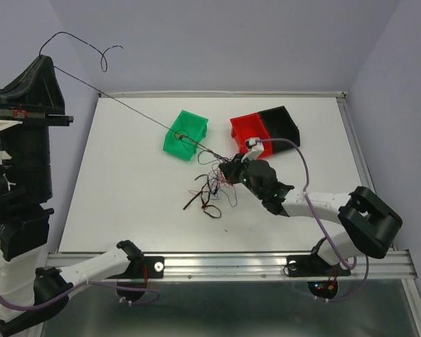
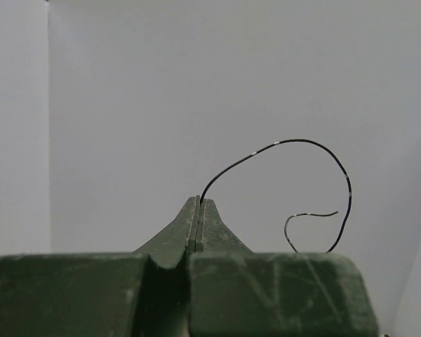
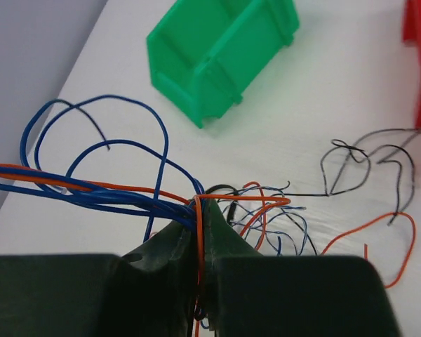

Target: Untangle the cables

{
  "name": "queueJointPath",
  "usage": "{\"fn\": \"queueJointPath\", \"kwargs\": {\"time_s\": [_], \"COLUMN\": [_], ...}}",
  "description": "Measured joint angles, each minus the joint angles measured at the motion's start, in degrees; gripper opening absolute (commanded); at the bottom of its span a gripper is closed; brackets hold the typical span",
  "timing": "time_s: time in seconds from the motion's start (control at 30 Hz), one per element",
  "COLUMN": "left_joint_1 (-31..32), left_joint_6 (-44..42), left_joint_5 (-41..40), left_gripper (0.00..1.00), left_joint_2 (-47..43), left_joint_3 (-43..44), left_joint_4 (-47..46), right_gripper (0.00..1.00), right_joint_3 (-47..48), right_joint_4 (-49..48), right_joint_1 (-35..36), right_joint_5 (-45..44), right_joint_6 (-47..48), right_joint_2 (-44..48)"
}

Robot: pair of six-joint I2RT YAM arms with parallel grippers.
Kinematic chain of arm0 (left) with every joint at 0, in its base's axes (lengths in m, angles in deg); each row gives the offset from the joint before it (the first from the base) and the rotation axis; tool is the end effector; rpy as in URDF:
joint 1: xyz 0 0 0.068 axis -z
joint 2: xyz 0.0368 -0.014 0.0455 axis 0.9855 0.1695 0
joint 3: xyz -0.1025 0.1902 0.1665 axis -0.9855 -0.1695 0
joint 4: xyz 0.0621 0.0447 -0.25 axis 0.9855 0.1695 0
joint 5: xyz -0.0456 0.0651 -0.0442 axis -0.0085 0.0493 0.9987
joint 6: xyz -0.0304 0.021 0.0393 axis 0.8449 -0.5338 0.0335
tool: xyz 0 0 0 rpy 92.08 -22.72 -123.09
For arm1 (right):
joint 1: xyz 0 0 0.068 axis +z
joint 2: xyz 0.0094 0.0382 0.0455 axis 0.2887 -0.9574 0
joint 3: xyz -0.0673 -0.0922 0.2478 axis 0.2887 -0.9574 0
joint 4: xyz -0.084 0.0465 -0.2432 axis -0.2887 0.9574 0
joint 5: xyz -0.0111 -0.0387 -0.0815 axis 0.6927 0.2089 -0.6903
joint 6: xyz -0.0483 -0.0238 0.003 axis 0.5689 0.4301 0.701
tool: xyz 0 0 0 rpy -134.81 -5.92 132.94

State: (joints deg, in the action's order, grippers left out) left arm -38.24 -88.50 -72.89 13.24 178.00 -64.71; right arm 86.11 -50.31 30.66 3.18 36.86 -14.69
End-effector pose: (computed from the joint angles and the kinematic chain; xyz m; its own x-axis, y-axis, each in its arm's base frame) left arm 0.0262 -0.0034 0.6390 0.6917 -0.2236 -0.6867 0.1995 0.9730 -0.1158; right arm 0.2152 0.2240 0.2128 -0.4205 0.2734 -0.8651 -0.4431 0.7702 0.4588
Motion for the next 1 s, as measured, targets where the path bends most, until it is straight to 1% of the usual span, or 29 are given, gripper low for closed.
{"fn": "queueJointPath", "kwargs": {"time_s": [0.03,0.1,0.13,0.17,0.2,0.23,0.27,0.3,0.37,0.43,0.47,0.5,0.63,0.7,0.8,0.87,0.93,0.97,1.0], "left_joint_1": [0.0,0.0,0.0,0.0,0.0,0.0,0.0,0.0,0.0,0.0,0.0,0.0,0.0,0.0,0.0,0.0,0.1,0.1,0.1], "left_joint_6": [-0.3,-0.3,-0.3,0.1,0.7,1.0,1.4,1.8,1.9,1.9,1.9,2.0,2.8,2.8,2.1,0.8,-0.7,-1.5,-1.9], "left_joint_5": [-1.7,-2.4,-2.2,-1.3,0.1,1.0,2.1,2.8,2.3,1.4,1.2,1.1,1.7,1.8,-0.2,-3.2,-6.0,-7.4,-8.4], "left_gripper": [0.0,0.0,0.0,0.0,0.0,0.0,0.0,0.0,0.0,0.0,0.0,0.0,0.0,0.0,0.0,0.0,0.0,0.0,0.0], "left_joint_2": [-0.7,-1.7,-2.3,-3.0,-3.6,-3.8,-4.3,-4.5,-4.4,-4.2,-4.2,-4.2,-5.7,-6.4,-6.8,-7.3,-8.1,-8.8,-9.2], "left_joint_3": [-2.3,-5.4,-7.3,-9.0,-10.9,-11.6,-12.6,-13.2,-13.2,-13.2,-13.2,-13.4,-15.5,-16.2,-17.0,-18.3,-20.0,-20.9,-21.5], "left_joint_4": [-2.0,-4.3,-5.5,-6.3,-7.4,-7.6,-7.8,-8.2,-9.8,-11.0,-11.6,-12.0,-12.0,-11.6,-11.6,-12.4,-13.3,-13.7,-14.1], "right_gripper": [0.13,0.23,0.22,0.15,0.15,0.18,0.32,0.39,0.39,0.43,0.42,0.01,0.01,0.01,0.01,0.03,0.08,0.26,0.26], "right_joint_3": [0.3,0.5,0.5,0.2,0.1,-0.5,-1.1,-1.6,-1.8,-1.8,-1.8,-2.0,-4.0,-5.8,-6.8,-7.0,-8.3,-9.1,-9.8], "right_joint_4": [1.4,5.0,6.1,8.0,8.5,9.5,10.1,10.7,12.4,14.3,15.2,16.0,18.5,20.7,25.4,30.4,33.6,34.8,35.8], "right_joint_1": [0.0,-0.3,-0.3,-0.5,-0.6,-0.9,-0.9,-1.0,-1.0,-1.0,-1.0,-1.0,-1.0,-1.0,-0.9,-1.0,-1.5,-1.9,-2.5], "right_joint_5": [-2.4,-7.0,-7.9,-9.3,-9.7,-10.3,-11.2,-12.2,-14.2,-16.3,-16.9,-17.5,-18.2,-19.2,-22.5,-26.3,-28.5,-29.4,-29.8], "right_joint_6": [-1.1,-2.8,-3.3,-3.5,-3.6,-3.6,-3.7,-3.9,-4.7,-5.7,-6.4,-7.4,-10.8,-12.8,-16.2,-19.4,-21.4,-22.4,-23.0], "right_joint_2": [0.5,1.8,2.1,2.8,3.1,3.8,4.5,5.2,6.0,6.2,6.2,6.2,8.4,11.7,16.3,20.2,24.9,27.5,29.7]}}
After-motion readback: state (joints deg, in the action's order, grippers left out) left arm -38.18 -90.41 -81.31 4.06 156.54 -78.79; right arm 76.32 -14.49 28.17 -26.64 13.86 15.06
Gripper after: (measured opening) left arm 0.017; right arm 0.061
